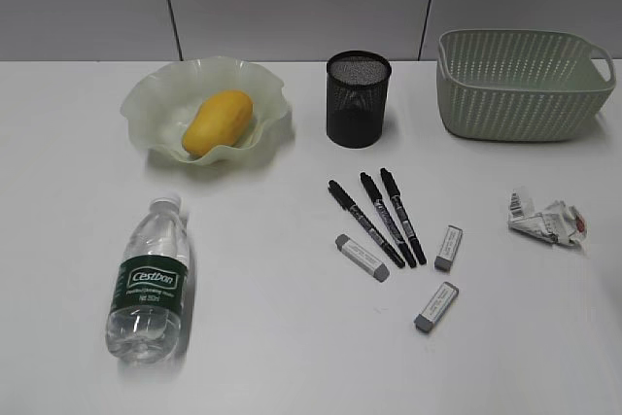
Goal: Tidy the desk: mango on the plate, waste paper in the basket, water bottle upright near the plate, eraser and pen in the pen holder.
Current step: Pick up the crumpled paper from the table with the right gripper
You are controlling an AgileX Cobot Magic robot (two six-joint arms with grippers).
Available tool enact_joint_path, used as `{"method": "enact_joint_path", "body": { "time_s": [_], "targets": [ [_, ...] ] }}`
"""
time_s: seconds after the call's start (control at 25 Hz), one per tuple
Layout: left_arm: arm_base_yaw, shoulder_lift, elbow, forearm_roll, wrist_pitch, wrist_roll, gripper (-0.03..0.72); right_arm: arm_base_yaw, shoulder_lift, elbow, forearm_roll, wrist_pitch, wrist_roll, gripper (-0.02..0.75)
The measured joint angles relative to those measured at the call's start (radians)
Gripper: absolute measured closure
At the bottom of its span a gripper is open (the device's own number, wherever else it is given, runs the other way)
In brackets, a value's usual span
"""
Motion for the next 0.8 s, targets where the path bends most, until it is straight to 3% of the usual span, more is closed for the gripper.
{"method": "enact_joint_path", "body": {
  "time_s": [0.2,0.48,0.56,0.64,0.68,0.8],
  "targets": [
    [0.000,0.000,0.000,-0.001,0.000,0.000,0.272,0.000,0.389,-0.140,-0.017,-0.074,0.024,0.289],
    [0.000,0.000,0.000,-0.001,0.000,0.000,0.274,-0.001,0.725,-0.272,-0.050,-0.123,0.077,0.299],
    [0.000,0.000,0.000,-0.001,0.000,0.000,0.281,-0.001,0.783,-0.290,-0.078,-0.128,0.113,0.394],
    [0.000,0.000,0.000,-0.001,0.000,0.000,0.293,-0.001,0.803,-0.300,-0.096,-0.128,0.159,0.603],
    [0.000,0.000,0.000,-0.001,0.000,0.000,0.299,0.000,0.796,-0.302,-0.100,-0.133,0.168,0.657],
    [0.000,0.000,0.000,-0.001,0.000,0.000,0.312,0.008,0.710,-0.300,-0.107,-0.181,0.186,0.725]
  ]
}}
